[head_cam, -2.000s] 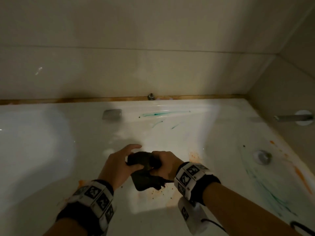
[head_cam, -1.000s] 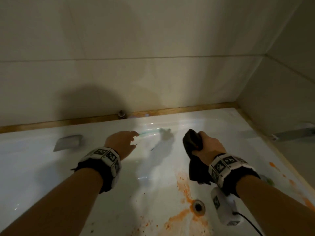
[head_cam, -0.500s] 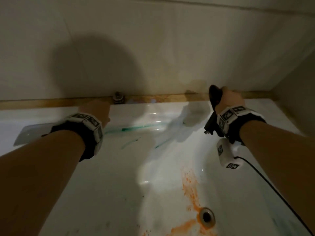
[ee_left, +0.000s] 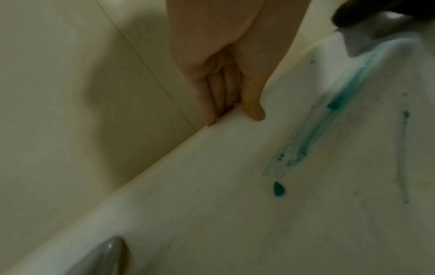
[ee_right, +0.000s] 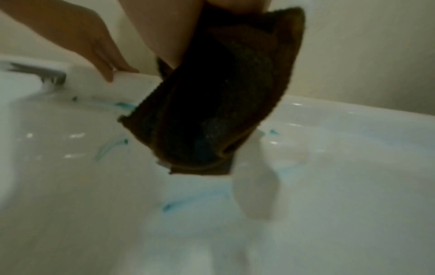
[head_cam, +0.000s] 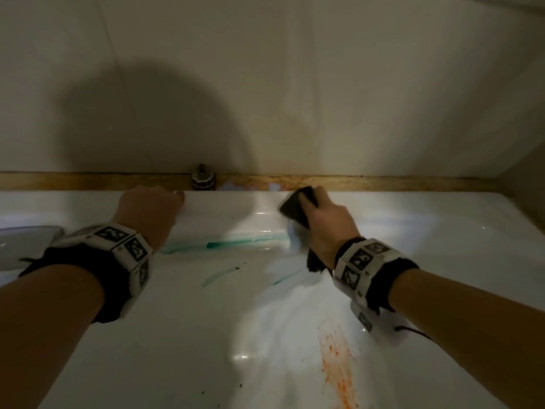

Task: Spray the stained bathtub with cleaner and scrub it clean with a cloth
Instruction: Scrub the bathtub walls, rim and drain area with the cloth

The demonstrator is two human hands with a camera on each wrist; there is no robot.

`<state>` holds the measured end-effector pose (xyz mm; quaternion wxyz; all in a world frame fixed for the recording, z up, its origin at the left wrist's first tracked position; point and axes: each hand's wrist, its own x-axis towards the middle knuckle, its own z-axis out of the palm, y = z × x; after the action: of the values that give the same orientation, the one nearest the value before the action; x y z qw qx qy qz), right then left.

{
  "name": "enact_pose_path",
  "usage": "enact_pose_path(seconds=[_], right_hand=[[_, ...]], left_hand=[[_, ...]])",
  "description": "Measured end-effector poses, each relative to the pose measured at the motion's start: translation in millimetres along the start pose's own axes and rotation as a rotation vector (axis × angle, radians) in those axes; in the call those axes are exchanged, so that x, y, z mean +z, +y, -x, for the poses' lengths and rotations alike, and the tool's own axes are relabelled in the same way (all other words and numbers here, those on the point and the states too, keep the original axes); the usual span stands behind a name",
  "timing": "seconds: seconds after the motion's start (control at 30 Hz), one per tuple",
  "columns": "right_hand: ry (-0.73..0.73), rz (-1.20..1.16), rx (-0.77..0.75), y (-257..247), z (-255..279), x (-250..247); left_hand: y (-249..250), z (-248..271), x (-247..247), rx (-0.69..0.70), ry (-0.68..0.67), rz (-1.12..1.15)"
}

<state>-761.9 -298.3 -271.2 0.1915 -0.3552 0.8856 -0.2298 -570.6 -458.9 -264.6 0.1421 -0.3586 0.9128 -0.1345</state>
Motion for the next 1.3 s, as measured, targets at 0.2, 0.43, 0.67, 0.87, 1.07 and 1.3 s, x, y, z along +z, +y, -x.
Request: enact_pose_path(seconds=[0.2, 0.43, 0.67, 0.87, 1.07, 1.3], right_hand=[[0.046, -0.006, -0.018, 55.8, 45.2, -21.8], [0.511, 0.036, 0.594, 111.1, 15.2, -40.1], [0.290, -0.169, 0.267, 4.3, 28.9, 65.8], [-0.150, -0.230, -0.054, -56.7, 48.1, 116.6], [-0.037, 0.096, -0.230, -6.5, 43.9, 53.4], [0.160, 0.207, -0.103, -15.8, 34.8, 87.6]], left_hand=[[-4.9, 3.2, 1.0, 0.051, 0.028, -0.010], [-10.1, 0.4, 16.9, 0.026, 0.128, 0.059], [-13.0, -1.8, 24.0, 0.022, 0.206, 0.046], [-11.3, 1.4, 27.6, -0.013, 0.224, 0.061], [-15.2, 12.5, 43.9, 0.006, 0.267, 0.317], [-45.6, 39.3, 82.1, -0.214, 0.343, 0.392]])
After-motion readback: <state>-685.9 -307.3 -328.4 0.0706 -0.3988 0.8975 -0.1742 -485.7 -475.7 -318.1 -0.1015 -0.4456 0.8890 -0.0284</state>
